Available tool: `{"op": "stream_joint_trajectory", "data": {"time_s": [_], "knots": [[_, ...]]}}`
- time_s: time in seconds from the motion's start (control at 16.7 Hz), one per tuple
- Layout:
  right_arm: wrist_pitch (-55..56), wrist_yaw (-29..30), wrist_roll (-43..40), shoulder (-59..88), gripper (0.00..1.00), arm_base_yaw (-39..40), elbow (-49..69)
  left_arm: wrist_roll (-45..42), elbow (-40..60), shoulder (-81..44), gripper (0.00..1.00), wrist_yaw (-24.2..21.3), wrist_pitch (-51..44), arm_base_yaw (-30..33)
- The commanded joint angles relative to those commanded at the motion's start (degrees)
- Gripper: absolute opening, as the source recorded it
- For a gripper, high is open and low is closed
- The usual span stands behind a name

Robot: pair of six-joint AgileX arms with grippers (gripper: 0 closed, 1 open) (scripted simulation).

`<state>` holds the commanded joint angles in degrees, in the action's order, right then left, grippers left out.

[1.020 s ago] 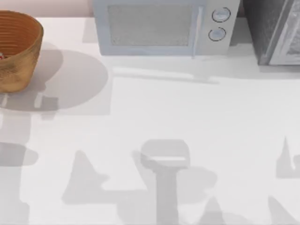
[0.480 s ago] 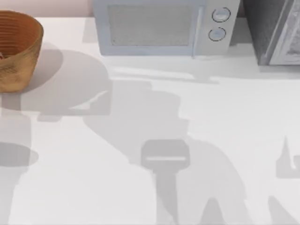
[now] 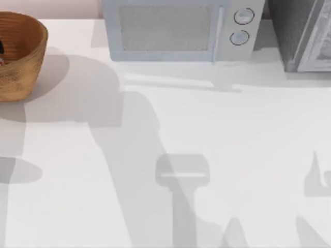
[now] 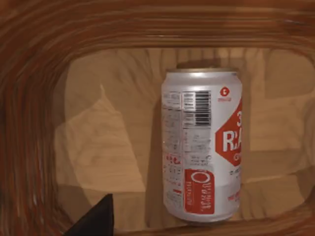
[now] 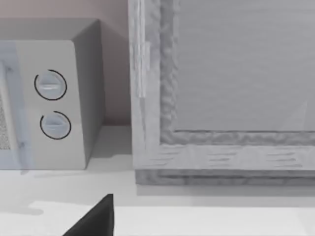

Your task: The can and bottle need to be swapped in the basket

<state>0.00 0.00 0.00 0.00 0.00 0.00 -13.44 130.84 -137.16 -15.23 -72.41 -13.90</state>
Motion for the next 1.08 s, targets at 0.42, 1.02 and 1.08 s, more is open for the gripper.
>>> {"op": "stream_joint_trajectory", "data": {"time_s": [0.42, 1.02, 1.08], "knots": [[0.0, 0.0, 0.0, 0.0, 1.0, 0.0, 0.0, -0.6, 7.7, -7.9, 1.0, -1.1, -3.9, -0.7], [0.0, 0.0, 0.0, 0.0, 1.0, 0.0, 0.0, 0.7, 2.3, -9.1, 1.0, -0.9, 3.0, 0.5], [0.0, 0.0, 0.0, 0.0, 1.0, 0.0, 0.0, 0.9, 1.1, -9.4, 1.0, -0.9, 4.7, 0.7]]}}
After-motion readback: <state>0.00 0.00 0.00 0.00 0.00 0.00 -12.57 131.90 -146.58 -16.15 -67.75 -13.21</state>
